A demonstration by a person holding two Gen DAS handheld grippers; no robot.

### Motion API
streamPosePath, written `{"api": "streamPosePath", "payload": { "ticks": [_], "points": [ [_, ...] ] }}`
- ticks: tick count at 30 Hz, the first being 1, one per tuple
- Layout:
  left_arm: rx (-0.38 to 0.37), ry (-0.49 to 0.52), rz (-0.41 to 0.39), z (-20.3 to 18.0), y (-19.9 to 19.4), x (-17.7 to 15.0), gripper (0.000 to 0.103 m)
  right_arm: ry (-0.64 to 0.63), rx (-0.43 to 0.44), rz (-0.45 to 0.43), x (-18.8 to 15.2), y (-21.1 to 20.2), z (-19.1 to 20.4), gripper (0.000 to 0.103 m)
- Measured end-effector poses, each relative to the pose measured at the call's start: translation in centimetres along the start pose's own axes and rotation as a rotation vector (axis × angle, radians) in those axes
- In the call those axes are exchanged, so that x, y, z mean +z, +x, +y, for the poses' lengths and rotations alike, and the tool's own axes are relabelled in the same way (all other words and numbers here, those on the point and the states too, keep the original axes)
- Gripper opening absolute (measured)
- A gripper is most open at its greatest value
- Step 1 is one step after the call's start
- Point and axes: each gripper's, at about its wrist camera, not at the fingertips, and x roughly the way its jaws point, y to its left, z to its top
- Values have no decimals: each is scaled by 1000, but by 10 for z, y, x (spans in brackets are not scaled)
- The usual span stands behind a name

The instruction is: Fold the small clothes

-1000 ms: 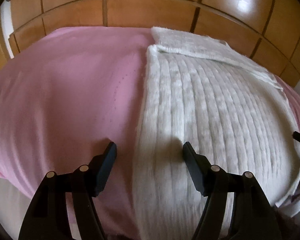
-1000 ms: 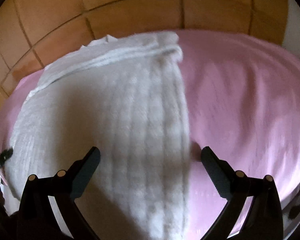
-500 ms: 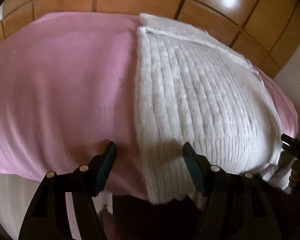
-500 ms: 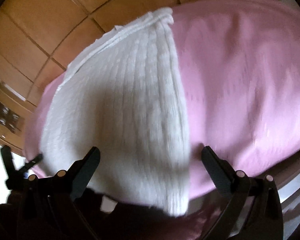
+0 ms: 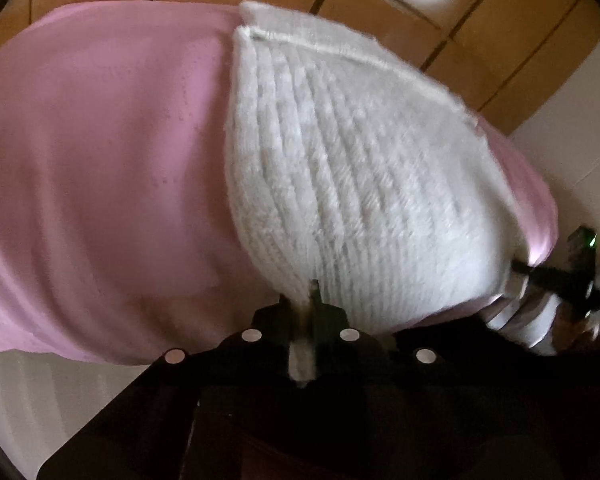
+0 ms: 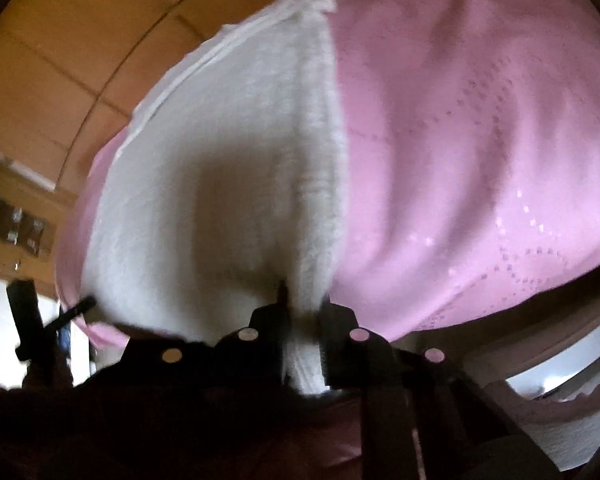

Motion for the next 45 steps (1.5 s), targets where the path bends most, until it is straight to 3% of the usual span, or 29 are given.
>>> {"api": "streamPosePath", "payload": {
  "ticks": [7, 14, 18, 19, 21, 22, 23, 24, 25, 26, 30, 35, 39, 40, 41, 42, 45],
  "points": [
    [-141, -31, -109, -5, -27, 36, 6, -34, 142, -109, 38, -22, 27, 10],
    [-210, -66, -223, -4, -20, 109, 6, 34, 128, -246, 117, -20, 23, 10],
    [-186, -78, -251, -2, -1, 157, 6, 92, 64, -262, 156, 1, 18, 8],
    [-149, -94, -251, -1, 9, 172, 6, 105, 54, -264, 162, 4, 14, 8],
    [-136, -118, -242, 4, 22, 192, 6, 136, 62, -271, 175, 9, 6, 11],
    [-112, -140, -242, 8, 26, 199, 10, 153, 63, -276, 179, 11, 4, 22],
    [-82, -162, -236, 13, 30, 204, 23, 181, 67, -289, 181, 8, -2, 37],
    [-64, -181, -234, 20, 33, 208, 31, 201, 69, -310, 180, 3, -6, 71],
    [-55, -201, -252, 26, 31, 207, 50, 207, 73, -328, 178, -3, -11, 80],
    [-53, -211, -262, 30, 31, 204, 59, 203, 82, -335, 174, -7, -13, 81],
    [-67, -219, -207, 50, 35, 176, 60, 172, 66, -296, 148, -14, -23, 87],
    [-120, -220, -150, 56, 44, 131, 62, 40, -20, -225, 121, 6, -6, 87],
    [-116, -159, -160, 38, 48, 119, 62, -24, -95, -202, 124, 38, 13, 64],
    [-104, -144, -156, 35, 50, 119, 53, -32, -114, -207, 126, 42, 17, 51],
    [-89, -126, -149, 31, 52, 121, 32, -25, -121, -208, 129, 44, 19, 43],
    [-67, -106, -130, 27, 55, 123, 26, -15, -119, -206, 131, 44, 21, 27],
    [-64, -88, -143, 27, 45, 119, 18, -16, -111, -219, 128, 33, 26, 17]
  ]
}}
